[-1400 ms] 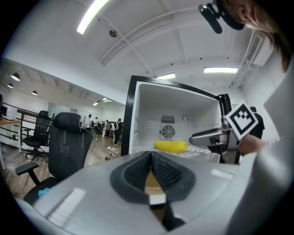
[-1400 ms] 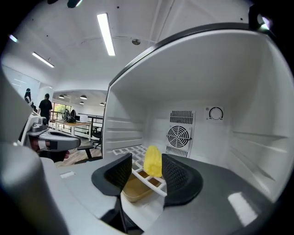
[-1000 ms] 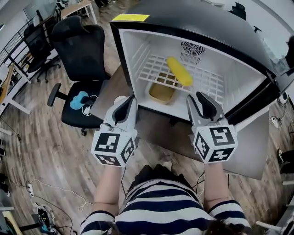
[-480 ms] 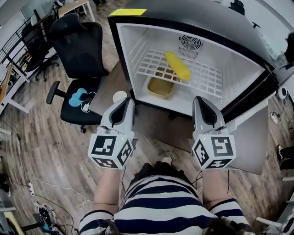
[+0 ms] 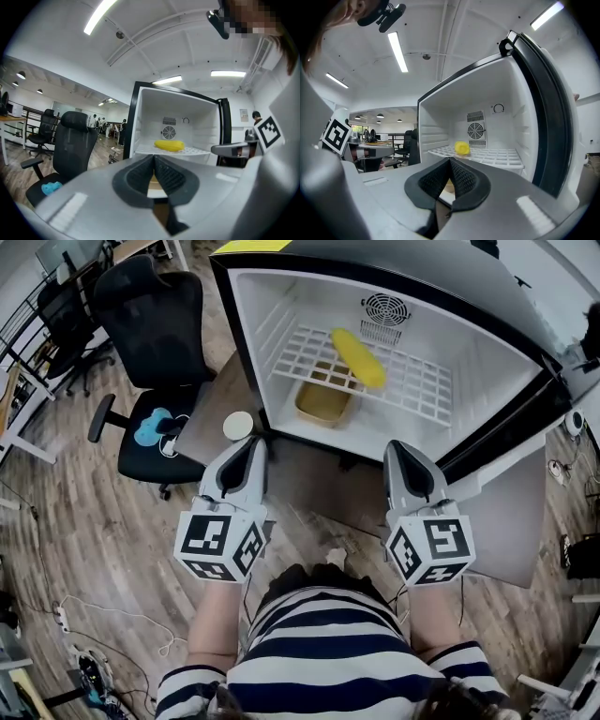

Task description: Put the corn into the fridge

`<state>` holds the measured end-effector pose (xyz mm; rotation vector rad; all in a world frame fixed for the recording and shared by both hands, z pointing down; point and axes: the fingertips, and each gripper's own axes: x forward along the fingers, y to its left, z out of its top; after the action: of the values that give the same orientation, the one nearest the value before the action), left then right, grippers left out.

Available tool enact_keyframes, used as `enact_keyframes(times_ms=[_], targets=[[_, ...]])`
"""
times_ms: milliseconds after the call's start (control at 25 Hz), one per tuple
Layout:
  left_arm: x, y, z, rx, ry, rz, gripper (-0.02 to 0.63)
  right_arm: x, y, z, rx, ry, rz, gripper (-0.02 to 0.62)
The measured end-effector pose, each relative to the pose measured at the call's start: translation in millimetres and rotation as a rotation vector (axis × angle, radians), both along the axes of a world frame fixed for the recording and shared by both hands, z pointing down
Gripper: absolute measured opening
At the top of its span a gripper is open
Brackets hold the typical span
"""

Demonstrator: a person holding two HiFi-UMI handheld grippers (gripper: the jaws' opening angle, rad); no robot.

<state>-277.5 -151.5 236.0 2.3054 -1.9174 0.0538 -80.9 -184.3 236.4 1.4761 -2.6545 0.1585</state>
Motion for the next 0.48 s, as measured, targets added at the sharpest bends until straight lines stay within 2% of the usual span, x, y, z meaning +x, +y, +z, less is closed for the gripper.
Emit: enact_keyframes(times_ms=[480], targets=[[3.9, 4.5, 9.2, -0.035, -0.008, -0.008, 0.000, -0.3, 2.3, 10.1, -0.049, -0.025, -0.024, -0.006]])
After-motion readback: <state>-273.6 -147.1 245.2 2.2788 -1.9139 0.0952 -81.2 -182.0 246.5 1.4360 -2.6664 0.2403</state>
